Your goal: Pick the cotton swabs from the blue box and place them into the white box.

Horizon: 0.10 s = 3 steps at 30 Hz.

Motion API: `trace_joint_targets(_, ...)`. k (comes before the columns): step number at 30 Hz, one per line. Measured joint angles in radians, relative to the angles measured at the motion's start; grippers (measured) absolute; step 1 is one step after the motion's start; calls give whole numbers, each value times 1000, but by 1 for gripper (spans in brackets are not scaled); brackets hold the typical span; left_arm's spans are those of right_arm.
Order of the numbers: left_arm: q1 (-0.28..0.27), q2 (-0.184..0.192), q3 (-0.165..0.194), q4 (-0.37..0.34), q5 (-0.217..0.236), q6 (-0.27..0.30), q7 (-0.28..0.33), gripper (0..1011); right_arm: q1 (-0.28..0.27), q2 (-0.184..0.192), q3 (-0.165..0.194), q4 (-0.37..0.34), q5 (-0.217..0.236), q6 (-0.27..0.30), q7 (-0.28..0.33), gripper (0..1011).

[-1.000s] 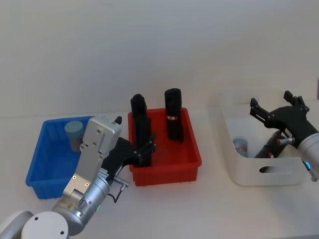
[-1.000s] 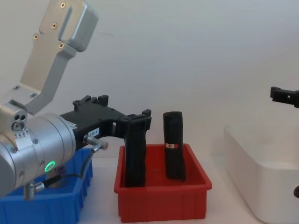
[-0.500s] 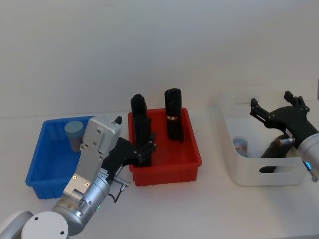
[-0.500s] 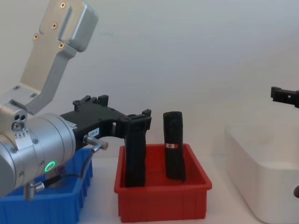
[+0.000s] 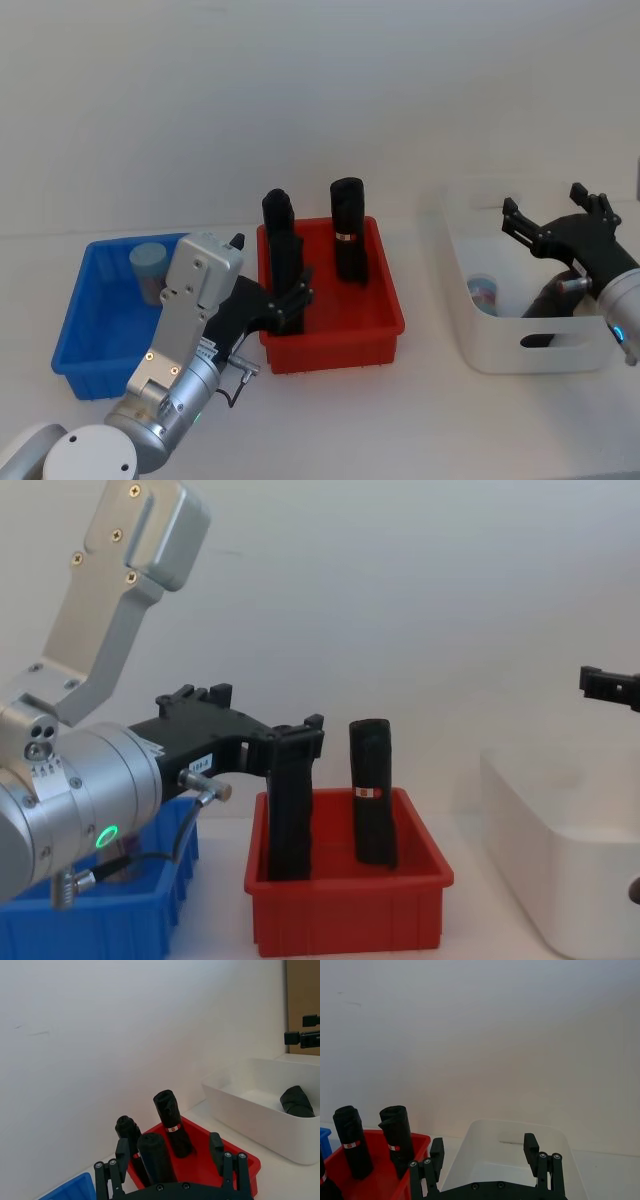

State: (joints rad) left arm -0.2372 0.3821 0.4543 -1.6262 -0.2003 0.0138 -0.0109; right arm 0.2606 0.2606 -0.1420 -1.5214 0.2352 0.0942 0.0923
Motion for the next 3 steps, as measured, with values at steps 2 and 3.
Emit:
trace_joint_targets(2,0,0,0,0,0,0,0,1004,0,0,0,0,0,0,0,1002)
trace_joint_targets(3,0,0,0,0,0,0,0,1004,0,0,0,0,0,0,0,1002)
